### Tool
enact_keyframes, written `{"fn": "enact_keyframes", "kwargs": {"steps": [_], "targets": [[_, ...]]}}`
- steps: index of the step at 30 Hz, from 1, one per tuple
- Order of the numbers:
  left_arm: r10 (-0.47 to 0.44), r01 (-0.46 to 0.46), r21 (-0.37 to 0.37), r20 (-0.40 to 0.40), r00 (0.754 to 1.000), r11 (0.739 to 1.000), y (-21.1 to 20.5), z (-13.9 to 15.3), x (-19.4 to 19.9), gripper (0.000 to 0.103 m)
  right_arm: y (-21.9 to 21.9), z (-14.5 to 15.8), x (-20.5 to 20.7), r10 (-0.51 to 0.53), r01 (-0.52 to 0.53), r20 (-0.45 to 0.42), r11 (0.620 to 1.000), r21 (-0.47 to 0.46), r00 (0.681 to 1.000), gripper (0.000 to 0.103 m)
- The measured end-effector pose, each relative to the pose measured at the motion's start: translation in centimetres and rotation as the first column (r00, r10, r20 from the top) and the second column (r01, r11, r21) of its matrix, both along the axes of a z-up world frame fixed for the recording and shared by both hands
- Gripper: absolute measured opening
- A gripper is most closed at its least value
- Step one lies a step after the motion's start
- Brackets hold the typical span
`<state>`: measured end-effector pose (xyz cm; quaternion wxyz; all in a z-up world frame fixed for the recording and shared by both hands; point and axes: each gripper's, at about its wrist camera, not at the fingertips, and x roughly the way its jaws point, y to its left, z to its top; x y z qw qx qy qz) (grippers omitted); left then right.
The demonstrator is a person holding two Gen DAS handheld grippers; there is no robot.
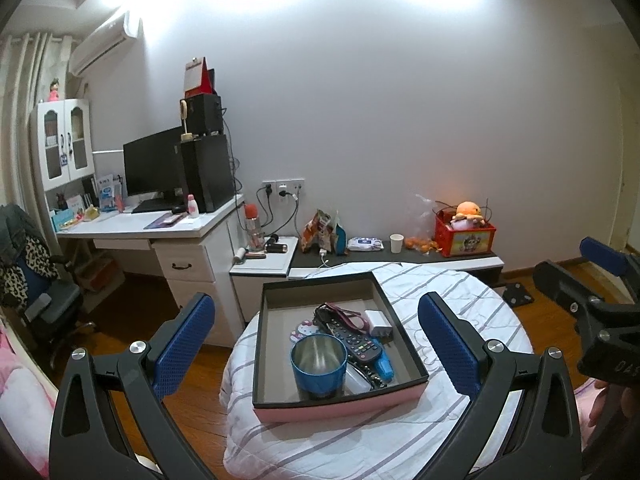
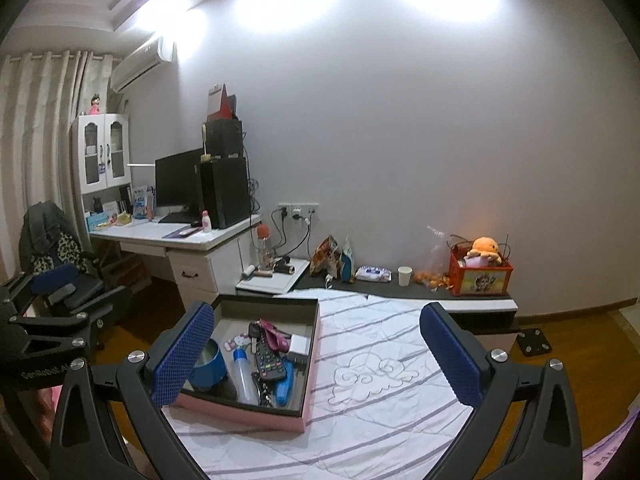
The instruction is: Organize rigid objects
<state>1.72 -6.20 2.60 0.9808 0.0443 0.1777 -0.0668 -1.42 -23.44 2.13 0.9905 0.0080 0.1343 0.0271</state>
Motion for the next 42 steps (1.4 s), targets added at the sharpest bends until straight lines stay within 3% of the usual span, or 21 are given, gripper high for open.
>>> {"fn": "enact_keyframes", "kwargs": {"steps": [6,31,39,42], "targets": [[-0.004,0.004,-0.014,0.011,1.0,1.0,0.5,0.3,0.3,0.103,0.2,0.1,0.0,-0.017,0.017,0.023,1.0,0.004,1.0,0.103],[0.068,-0.068,-0.007,-0.009,0.998,0.998,1.3,-1.4,1.5,0.103,2.0,-1.5,2.2,0.037,-0.038,-0.051,0.999,-0.011,0.998,0.103],[0.153,-0.153,-0.001,0.066,0.986,0.988,1.5,-1.6,1.0,0.103,2.1,-1.0,1.5,0.066,-0.065,0.02,0.998,-0.016,0.998,0.103],[0.122,-0.122,-0.02,0.043,0.992,0.992,1.7,-1.6,1.3,0.103,2.3,-1.3,1.8,0.072,-0.072,0.011,0.997,-0.014,0.997,0.103]]}}
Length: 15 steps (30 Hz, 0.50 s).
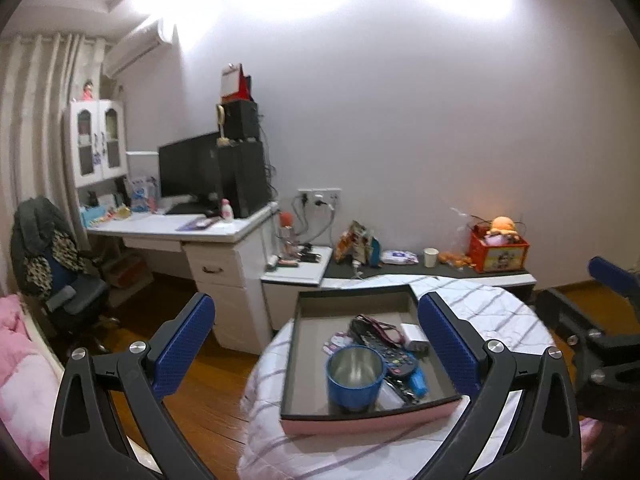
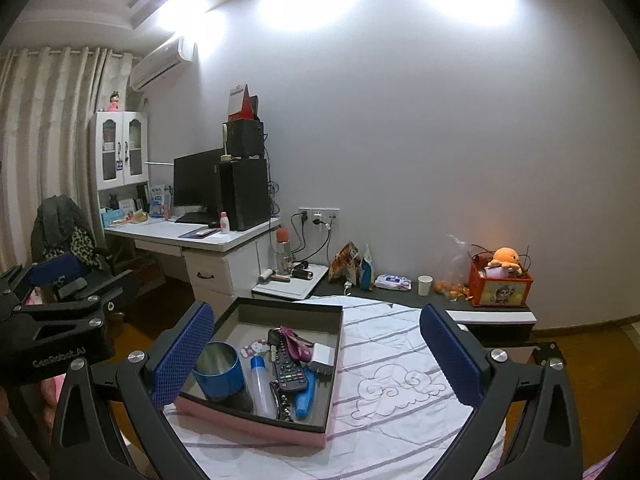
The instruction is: Organize rigid objects
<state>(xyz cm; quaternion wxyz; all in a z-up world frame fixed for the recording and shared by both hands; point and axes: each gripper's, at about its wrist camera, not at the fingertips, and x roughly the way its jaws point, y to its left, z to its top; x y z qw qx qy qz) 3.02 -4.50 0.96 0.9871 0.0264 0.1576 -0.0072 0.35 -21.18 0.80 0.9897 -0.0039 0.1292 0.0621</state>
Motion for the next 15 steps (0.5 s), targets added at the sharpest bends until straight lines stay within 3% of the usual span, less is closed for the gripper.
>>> {"fn": "enact_keyframes", "kwargs": {"steps": [15], "targets": [[-0.012,0.012,0.012,-0.021,1.0,1.0,-0.24,-0.5,0.27,0.103,0.58,-0.32,0.45,0.003,-0.004,-0.016,1.0,-0.014,1.0,0.103]]}}
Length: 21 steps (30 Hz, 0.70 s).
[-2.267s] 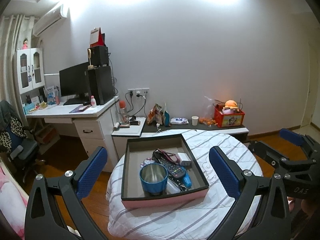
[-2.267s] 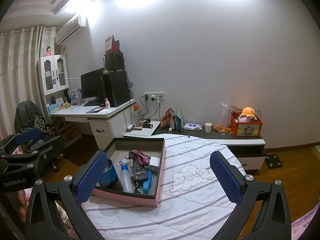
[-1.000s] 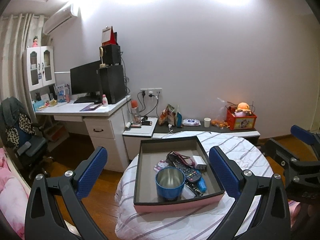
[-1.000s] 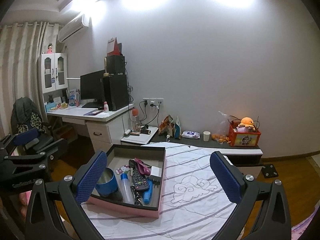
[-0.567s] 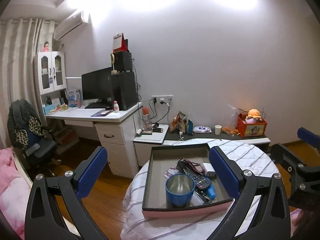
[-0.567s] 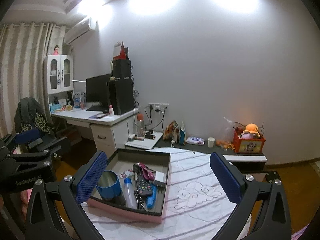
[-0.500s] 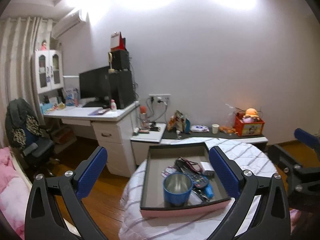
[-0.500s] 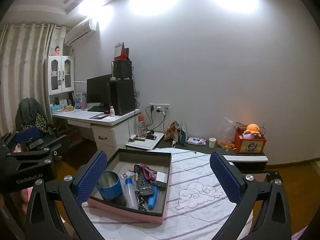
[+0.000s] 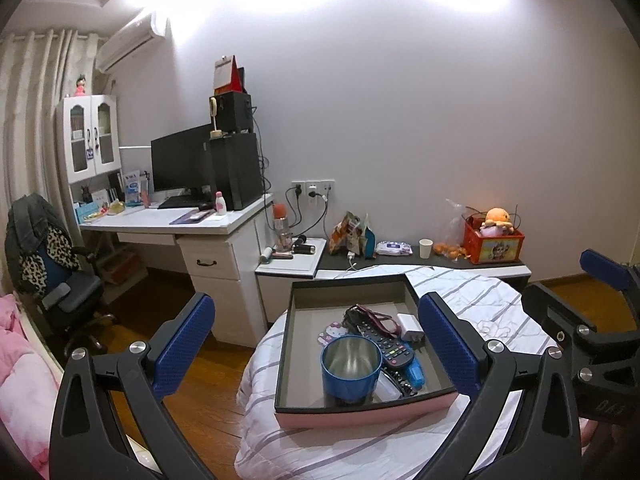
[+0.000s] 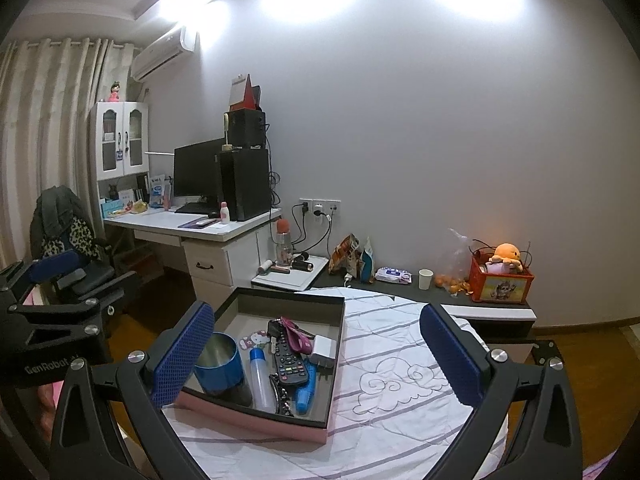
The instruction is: Organize rigid objects
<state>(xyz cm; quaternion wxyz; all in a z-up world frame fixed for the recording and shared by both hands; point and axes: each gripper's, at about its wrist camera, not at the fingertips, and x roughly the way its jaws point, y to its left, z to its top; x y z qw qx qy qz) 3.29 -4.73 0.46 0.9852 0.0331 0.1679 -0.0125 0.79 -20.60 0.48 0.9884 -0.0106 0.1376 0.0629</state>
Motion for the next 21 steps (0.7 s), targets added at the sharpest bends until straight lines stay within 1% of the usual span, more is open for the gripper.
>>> {"fn": "enact_keyframes", "kwargs": {"steps": [10,17,21], "targets": [[-0.004,0.004,0.0,-0.005,1.0,1.0,0.3,-0.4,0.1,0.103,0.1,0.0,0.1,0.0,0.0,-0.007,1.0,-0.002,1.0,0.103],[-0.037,0.037,0.008,-0.016,0.999,0.999,-0.6,-0.7,0.3,0.103,-0.7,-0.1,-0.1,-0.025,0.025,-0.013,1.0,-0.006,1.0,0.103],[-0.067,0.067,0.009,-0.019,0.998,0.998,-1.7,-0.5,0.5,0.103,-1.6,0.0,-0.5,-0.059,0.059,-0.013,0.998,-0.012,0.998,0.103]]}}
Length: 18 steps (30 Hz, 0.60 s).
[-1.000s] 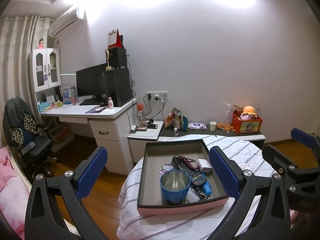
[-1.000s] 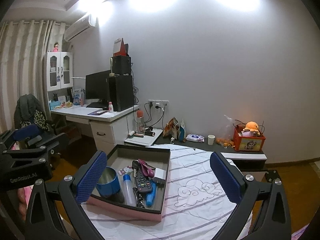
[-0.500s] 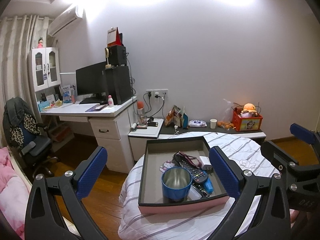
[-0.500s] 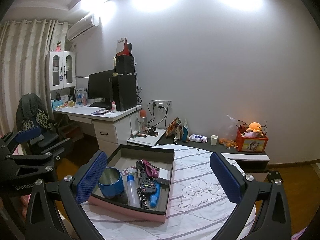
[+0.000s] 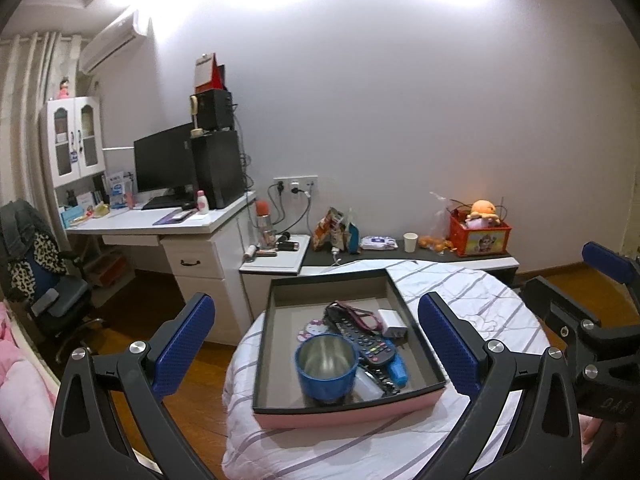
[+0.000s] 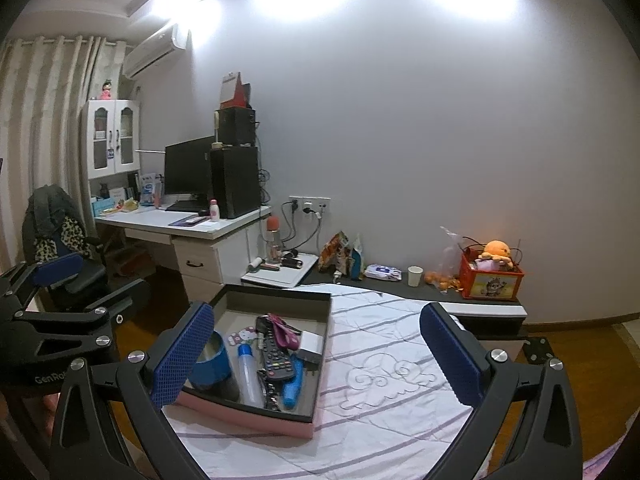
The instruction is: Organize rigid objects
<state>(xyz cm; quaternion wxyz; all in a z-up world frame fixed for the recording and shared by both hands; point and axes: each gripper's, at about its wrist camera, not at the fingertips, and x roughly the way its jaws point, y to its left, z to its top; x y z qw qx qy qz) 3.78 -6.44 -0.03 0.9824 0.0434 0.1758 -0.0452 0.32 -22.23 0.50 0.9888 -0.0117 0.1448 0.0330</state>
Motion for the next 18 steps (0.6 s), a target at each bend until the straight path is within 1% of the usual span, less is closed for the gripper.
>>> {"fn": "enact_keyframes", "kwargs": {"steps": [5,9,12,14,18], "targets": [[-0.033,0.033,-0.002,0.005,0.999,0.999,-1.0,0.1,-0.2,0.103,-1.2,0.3,-0.6,-0.051,0.051,0.019,0.999,0.01,0.999,0.103],[-0.102,0.102,-0.025,-0.007,0.995,0.995,-1.8,0.3,0.1,0.103,-1.9,0.5,-1.3,-0.157,0.158,0.064,0.987,-0.011,0.986,0.103],[-0.145,0.144,-0.04,-0.013,0.989,0.989,-2.5,0.3,0.4,0.103,-2.7,0.6,-1.5,-0.171,0.171,0.072,0.985,0.015,0.983,0.103],[-0.168,0.167,-0.055,-0.014,0.986,0.984,-2.9,0.2,0.7,0.103,-3.0,0.7,-1.6,-0.182,0.182,0.076,0.983,0.016,0.98,0.103],[-0.184,0.182,-0.066,-0.025,0.983,0.981,-3.3,0.0,1.1,0.103,-3.1,0.6,-1.7,-0.186,0.186,0.08,0.982,0.009,0.979,0.103]]}}
